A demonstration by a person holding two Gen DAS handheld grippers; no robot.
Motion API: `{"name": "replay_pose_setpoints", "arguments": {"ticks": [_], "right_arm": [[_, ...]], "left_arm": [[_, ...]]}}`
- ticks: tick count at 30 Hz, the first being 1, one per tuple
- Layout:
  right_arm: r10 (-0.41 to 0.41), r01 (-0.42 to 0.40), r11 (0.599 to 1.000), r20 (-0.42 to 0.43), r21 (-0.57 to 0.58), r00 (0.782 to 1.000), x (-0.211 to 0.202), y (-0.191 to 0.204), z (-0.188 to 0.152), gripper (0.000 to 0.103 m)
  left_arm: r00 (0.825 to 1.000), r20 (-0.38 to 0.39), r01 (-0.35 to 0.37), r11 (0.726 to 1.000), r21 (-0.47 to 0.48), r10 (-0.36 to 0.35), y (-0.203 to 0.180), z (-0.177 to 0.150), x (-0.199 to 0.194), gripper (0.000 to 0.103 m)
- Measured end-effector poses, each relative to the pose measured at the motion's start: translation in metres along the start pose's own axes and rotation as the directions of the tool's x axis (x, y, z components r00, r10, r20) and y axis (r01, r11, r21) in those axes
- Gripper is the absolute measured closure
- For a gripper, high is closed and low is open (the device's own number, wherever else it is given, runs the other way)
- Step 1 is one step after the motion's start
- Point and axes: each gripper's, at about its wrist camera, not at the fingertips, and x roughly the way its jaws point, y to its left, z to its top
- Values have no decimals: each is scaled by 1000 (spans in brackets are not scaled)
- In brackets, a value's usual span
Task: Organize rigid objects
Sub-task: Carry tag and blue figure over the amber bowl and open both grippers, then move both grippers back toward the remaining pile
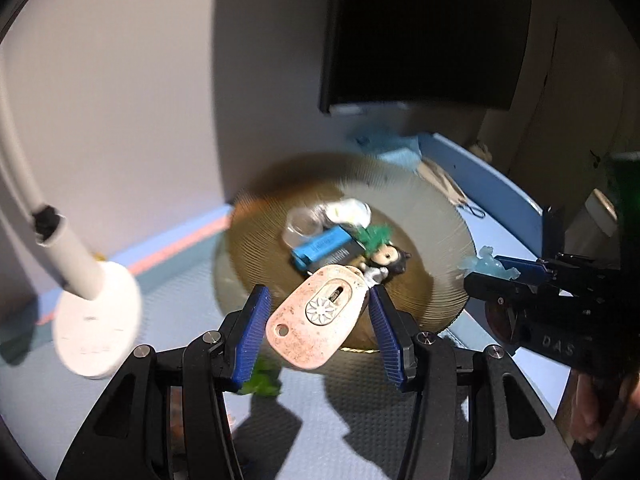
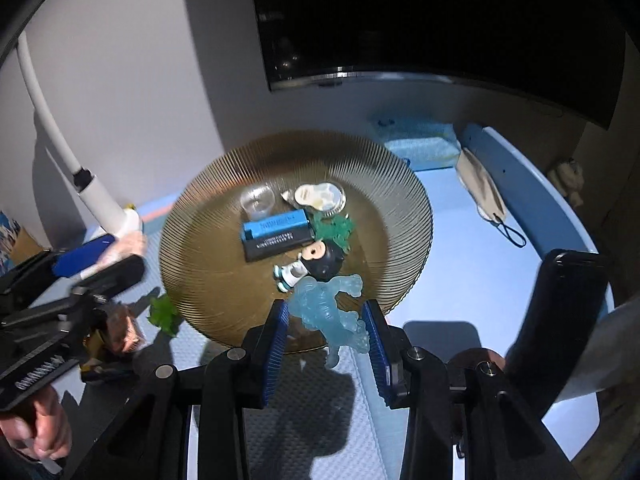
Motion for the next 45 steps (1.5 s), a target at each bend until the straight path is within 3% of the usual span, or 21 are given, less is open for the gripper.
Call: {"name": "replay_pose_setpoints", "arguments": {"ticks": [7,8,9,10,14,18,23,28,31,36,38,40,45], "right_arm": [[-17,15,999,-57,-31,998,23,3,4,66],[-13,12,1000,-73,-26,997,26,2,5,63],[-6,5,1000,-76,-15,997,28,1,7,60],[4,-4,1000,-64,2,998,27,-2,7,54],[39,-41,997,35,66,999,-2,-15,3,48],[59,-66,994,81,83,995,-28,-16,-9,44],[131,-133,991,67,25,989,-45,13,-27,43],[223,-222,975,38,-22,974,-51,58,-49,40],[257,-256,966,18,-47,966,-42,86,-68,24],[321,-320,944,-3,-81,947,-3,122,-102,23],[340,-338,935,-2,-106,940,13,133,-114,23],[338,-336,934,-3,-119,941,23,138,-122,23],[329,-329,939,-20,-97,944,45,134,-131,23]], "left_arm": [[1000,-16,1,1000,-5,-2,-5,9,22,53],[1000,-10,-2,1000,-12,2,-5,10,21,46],[1000,-9,-3,1000,-19,3,-4,11,21,24],[1000,4,-3,1000,-31,4,-1,12,16,13],[997,75,-29,998,-63,33,18,5,-20,13],[987,143,-41,984,-171,66,56,-20,-74,13],[974,161,-111,955,-275,160,100,-70,-130,13],[968,134,-144,904,-403,214,144,-128,-166,13],[966,100,-165,866,-472,238,168,-164,-171,13],[970,-2,-197,787,-584,241,201,-221,-154,13],[971,-30,-206,768,-606,237,207,-235,-143,13],[967,-50,-230,764,-603,251,209,-244,-134,13],[944,-65,-306,785,-538,323,200,-250,-121,13]]}}
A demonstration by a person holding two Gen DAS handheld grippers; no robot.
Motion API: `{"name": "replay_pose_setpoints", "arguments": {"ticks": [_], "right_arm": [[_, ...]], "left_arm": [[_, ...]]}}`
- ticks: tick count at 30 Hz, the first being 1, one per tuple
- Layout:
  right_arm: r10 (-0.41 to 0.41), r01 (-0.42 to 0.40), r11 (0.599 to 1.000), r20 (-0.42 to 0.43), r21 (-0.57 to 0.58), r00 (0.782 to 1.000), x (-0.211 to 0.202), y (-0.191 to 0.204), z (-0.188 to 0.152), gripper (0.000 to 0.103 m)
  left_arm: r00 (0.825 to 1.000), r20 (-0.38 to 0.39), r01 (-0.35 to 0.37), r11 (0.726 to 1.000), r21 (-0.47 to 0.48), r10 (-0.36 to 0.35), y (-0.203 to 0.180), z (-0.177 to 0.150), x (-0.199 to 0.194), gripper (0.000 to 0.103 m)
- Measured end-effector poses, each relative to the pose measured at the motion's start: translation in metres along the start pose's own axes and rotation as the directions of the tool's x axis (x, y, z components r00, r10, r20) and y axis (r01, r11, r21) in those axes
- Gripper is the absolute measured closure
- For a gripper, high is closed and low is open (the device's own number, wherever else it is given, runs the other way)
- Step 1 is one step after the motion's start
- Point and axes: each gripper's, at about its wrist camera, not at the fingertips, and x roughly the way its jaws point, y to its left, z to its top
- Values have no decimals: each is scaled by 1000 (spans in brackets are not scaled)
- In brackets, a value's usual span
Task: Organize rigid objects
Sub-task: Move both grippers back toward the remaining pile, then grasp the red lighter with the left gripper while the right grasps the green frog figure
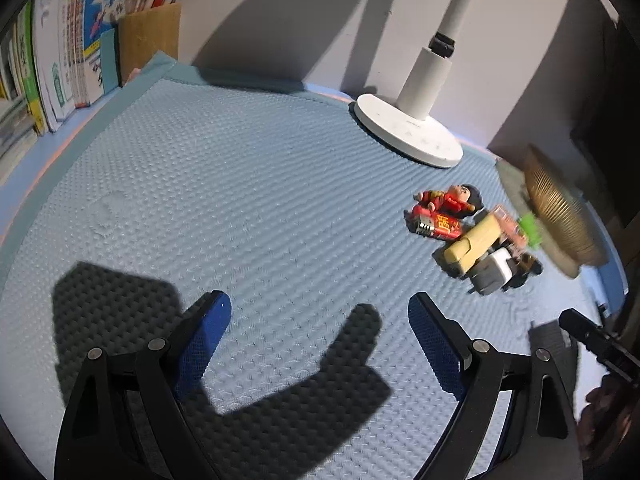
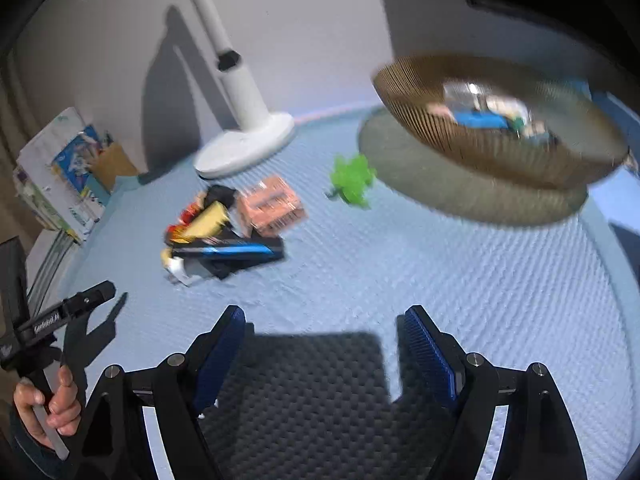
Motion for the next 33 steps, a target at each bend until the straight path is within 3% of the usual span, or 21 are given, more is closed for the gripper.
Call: {"name": "replay_pose_setpoints", "arguments": {"ticks": [5,11,26,30,33], "right_arm": [[21,-21,999,5,44,1000,1,-8,2,22],[6,-6,1000,-1,10,1000,1,-1,1,17],[-40,40,999,-20,-32,999,6,7,1,13],[-43,42,998,-26,-38,999,8,7,2,12],[-28,27,999,-32,-26,999,8,5,3,12]], "left_arm": [[1000,-13,16,999,52,-15,-9,-1,2,13],[999,-15,38,999,21,-38,-1,1,1,13],[999,-28,-18,998,68,19,-9,-2,4,12],[996,-79,-34,988,149,47,-25,7,10,12],[997,-49,-48,960,275,64,-44,28,8,12]]}}
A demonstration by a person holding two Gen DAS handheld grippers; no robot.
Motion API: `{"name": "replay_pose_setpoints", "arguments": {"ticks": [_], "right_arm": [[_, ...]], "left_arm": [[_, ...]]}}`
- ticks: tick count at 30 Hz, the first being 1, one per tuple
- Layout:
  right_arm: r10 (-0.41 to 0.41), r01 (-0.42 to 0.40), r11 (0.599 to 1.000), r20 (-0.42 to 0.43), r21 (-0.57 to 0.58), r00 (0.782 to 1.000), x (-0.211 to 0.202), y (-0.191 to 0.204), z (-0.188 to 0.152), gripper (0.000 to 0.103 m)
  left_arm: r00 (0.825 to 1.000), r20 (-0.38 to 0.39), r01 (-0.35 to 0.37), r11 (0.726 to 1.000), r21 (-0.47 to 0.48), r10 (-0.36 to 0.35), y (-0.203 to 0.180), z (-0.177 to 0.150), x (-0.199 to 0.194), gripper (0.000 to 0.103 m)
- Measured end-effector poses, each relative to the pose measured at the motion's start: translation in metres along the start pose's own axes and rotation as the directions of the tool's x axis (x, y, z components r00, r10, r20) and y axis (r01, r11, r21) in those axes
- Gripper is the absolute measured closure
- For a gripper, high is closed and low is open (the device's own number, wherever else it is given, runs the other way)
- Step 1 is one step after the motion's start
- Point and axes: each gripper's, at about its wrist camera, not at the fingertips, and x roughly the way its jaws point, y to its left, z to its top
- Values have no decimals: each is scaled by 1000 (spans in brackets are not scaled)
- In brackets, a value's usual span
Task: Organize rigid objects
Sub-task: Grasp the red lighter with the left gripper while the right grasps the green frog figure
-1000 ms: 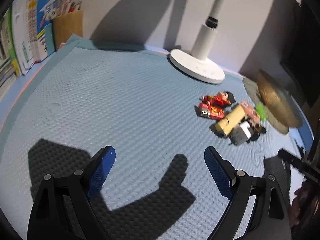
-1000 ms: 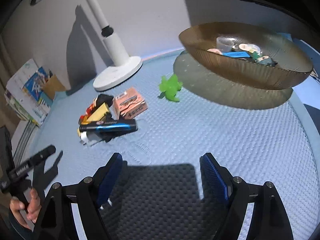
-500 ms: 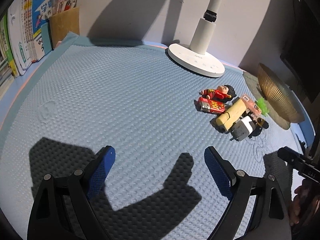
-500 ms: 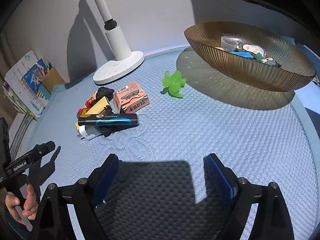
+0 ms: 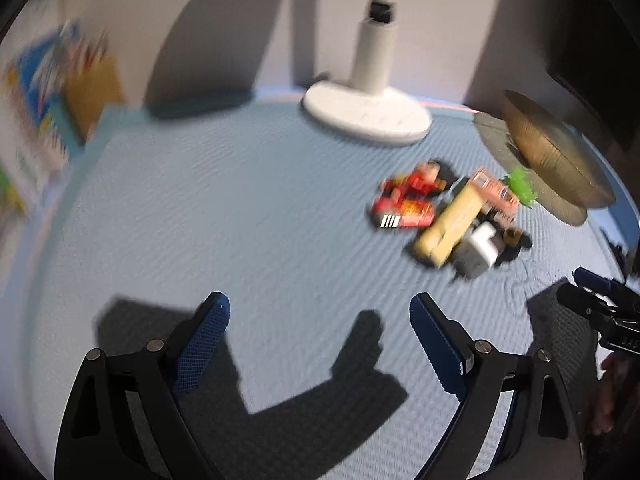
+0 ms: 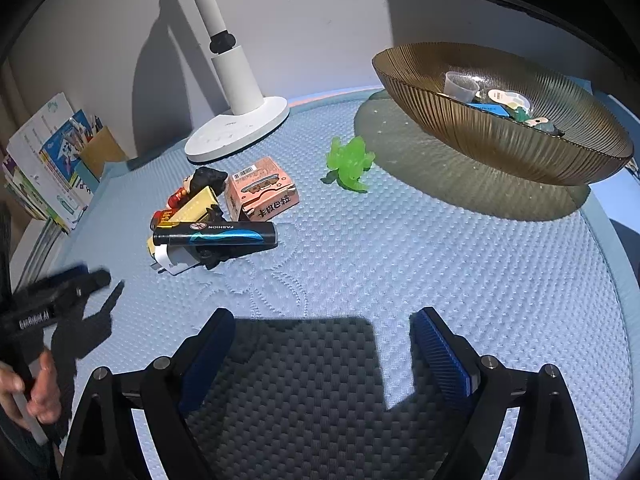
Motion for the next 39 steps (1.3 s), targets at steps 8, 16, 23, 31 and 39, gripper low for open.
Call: {"name": "replay_pose_setpoints", "arguments": {"ticks": [8,16,23,31,39], "right_arm": [[37,-37,998,-6,57,999,-18,-9,35,16],[-29,31,997,-33,75,999,26,-18,81,36],[-45,48,995,-36,89,998,56,-20,98,43],[-143,142,988,1,-62,990,57,3,94,70],[-63,70,995,81,-77,995,-23,9,56,70]], "left_arm": [[999,-51,26,966,257,-13,-19,42,50,13],[973,-95,231,921,314,-212,-48,35,60,14],[965,-84,260,902,344,-247,-56,43,66,37],[956,-72,293,907,303,-284,-62,39,51,82],[964,-23,264,945,194,-265,-43,1,-8,92]]}}
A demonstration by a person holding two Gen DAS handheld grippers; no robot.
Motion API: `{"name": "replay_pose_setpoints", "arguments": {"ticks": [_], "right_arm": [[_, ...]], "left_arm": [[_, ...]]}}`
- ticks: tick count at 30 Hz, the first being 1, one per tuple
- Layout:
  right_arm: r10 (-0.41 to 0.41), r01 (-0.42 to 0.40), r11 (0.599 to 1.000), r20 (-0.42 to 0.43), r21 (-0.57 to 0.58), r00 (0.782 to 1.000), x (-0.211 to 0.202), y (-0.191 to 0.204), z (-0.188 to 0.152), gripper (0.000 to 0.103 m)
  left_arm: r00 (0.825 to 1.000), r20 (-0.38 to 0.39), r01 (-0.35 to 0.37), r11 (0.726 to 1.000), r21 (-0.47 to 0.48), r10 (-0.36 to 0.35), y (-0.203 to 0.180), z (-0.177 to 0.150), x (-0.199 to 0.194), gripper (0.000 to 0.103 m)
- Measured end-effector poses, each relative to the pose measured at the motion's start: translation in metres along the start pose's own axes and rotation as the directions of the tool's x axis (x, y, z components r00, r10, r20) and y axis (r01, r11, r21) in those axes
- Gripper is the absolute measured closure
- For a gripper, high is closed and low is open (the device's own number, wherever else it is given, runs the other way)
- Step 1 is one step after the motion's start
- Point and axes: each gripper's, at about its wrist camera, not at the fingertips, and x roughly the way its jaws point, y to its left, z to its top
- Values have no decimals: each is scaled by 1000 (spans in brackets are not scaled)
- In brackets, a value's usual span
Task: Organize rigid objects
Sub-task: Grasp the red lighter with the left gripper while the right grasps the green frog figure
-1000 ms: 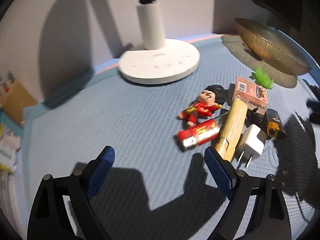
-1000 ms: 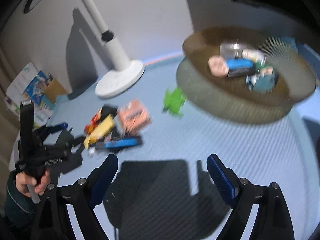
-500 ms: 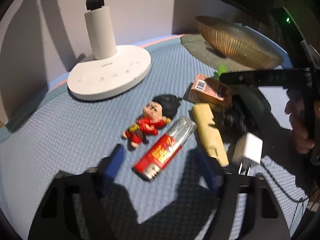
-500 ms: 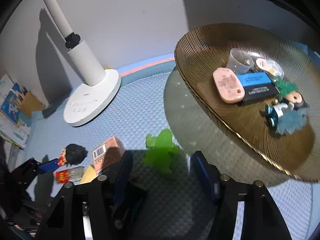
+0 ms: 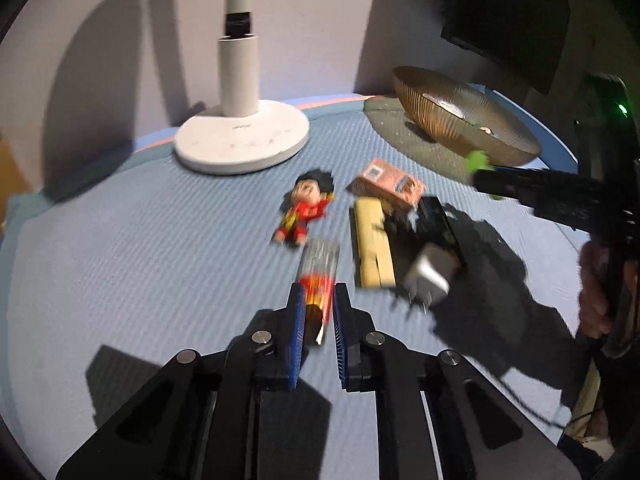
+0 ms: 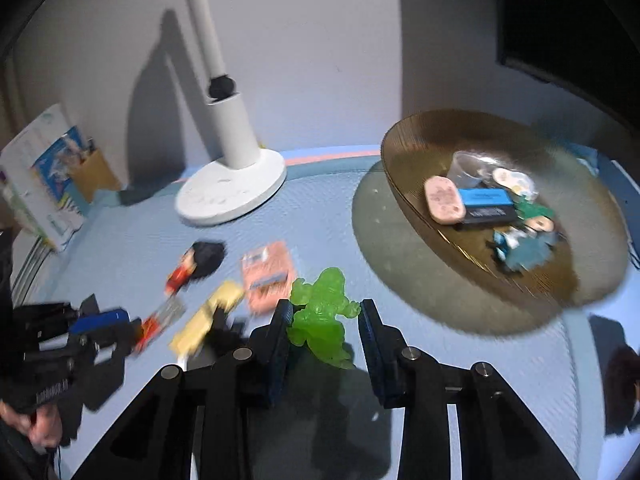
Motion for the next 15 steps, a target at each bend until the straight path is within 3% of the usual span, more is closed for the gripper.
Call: {"name": "replay_pose_setpoints", "arguments": {"ticks": [5,7,9,13,15], "right_arm": [[-30,28,998,-41,-52,999,-25,5,-48,70],[-49,45,997,-57,-59,997,-27,7,-64,70],[-33,31,999,-71,-40,997,-26,6,-74,70],[-46,41,997,-70,-71,997,-24,11,-86,69],[-29,23,998,-91,-62,995,-22,10,-91,63]], "left_arm": [[1000,-15,-21,1000,-20,21,0,-23,-14,91],[999,-22,-28,999,-41,27,2,-21,-12,69],[999,-14,-34,998,-47,33,4,-12,-5,58],[995,-78,-69,996,-57,64,3,3,21,58],[992,-106,-74,996,-53,68,1,7,33,58]]}}
